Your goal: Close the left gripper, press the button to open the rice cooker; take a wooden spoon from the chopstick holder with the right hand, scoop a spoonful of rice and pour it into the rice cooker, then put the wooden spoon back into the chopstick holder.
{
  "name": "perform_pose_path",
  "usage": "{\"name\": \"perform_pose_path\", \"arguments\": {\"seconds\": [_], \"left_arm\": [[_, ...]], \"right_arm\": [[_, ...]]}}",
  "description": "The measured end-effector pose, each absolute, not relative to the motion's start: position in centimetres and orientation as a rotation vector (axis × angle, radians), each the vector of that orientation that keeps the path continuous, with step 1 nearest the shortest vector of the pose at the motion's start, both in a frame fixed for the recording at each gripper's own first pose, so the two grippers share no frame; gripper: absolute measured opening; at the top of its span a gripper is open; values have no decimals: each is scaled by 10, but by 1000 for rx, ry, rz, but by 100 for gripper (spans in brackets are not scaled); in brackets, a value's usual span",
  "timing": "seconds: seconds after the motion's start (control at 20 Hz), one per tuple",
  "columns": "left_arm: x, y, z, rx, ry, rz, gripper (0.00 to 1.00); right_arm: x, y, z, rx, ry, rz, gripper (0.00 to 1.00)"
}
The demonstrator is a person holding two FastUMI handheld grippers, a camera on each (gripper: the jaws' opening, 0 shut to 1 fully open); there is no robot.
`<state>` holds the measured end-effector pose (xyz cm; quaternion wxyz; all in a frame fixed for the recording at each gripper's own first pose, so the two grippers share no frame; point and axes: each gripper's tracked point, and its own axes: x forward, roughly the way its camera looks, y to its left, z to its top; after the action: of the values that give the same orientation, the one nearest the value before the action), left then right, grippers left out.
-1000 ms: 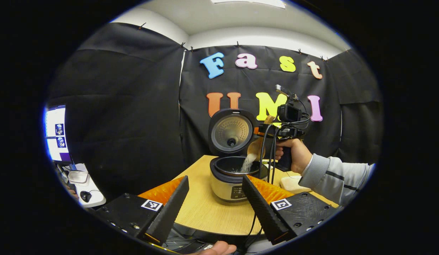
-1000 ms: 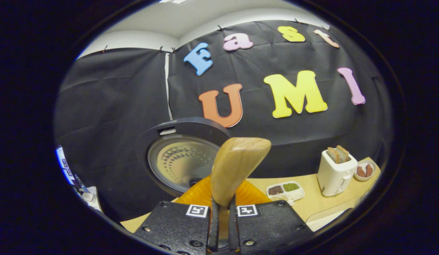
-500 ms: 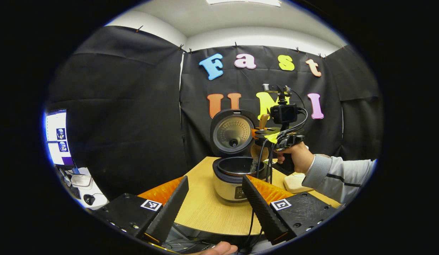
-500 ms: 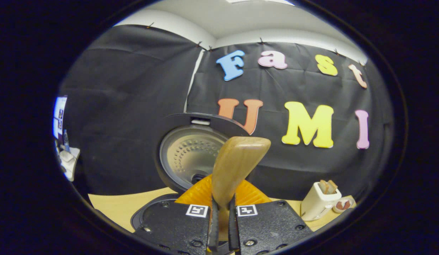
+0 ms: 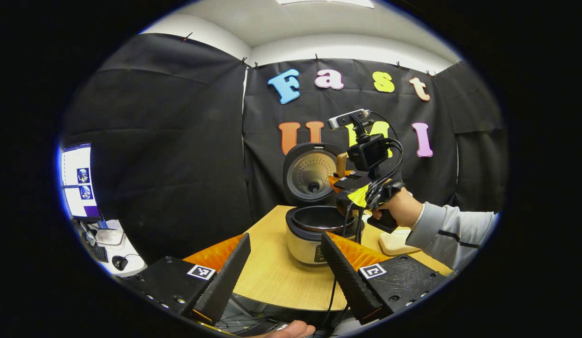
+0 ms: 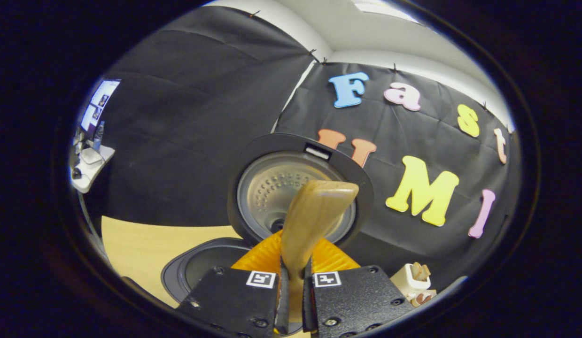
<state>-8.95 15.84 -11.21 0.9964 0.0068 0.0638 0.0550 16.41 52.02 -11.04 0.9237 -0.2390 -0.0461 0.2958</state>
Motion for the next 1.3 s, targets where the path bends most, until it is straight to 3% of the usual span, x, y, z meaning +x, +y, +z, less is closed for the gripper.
{"name": "perform_pose_path", "arguments": {"seconds": [0.2, 0.6, 1.3], "left_arm": [[-88, 160, -117, 58, 135, 144, 96], [-79, 149, -112, 94, 134, 163, 96], [-47, 90, -105, 43, 108, 108, 96]], "right_arm": [[162, 520, -111, -572, -118, 619, 16], [165, 478, -84, -489, -105, 604, 17], [204, 263, -57, -307, -15, 324, 17]]}}
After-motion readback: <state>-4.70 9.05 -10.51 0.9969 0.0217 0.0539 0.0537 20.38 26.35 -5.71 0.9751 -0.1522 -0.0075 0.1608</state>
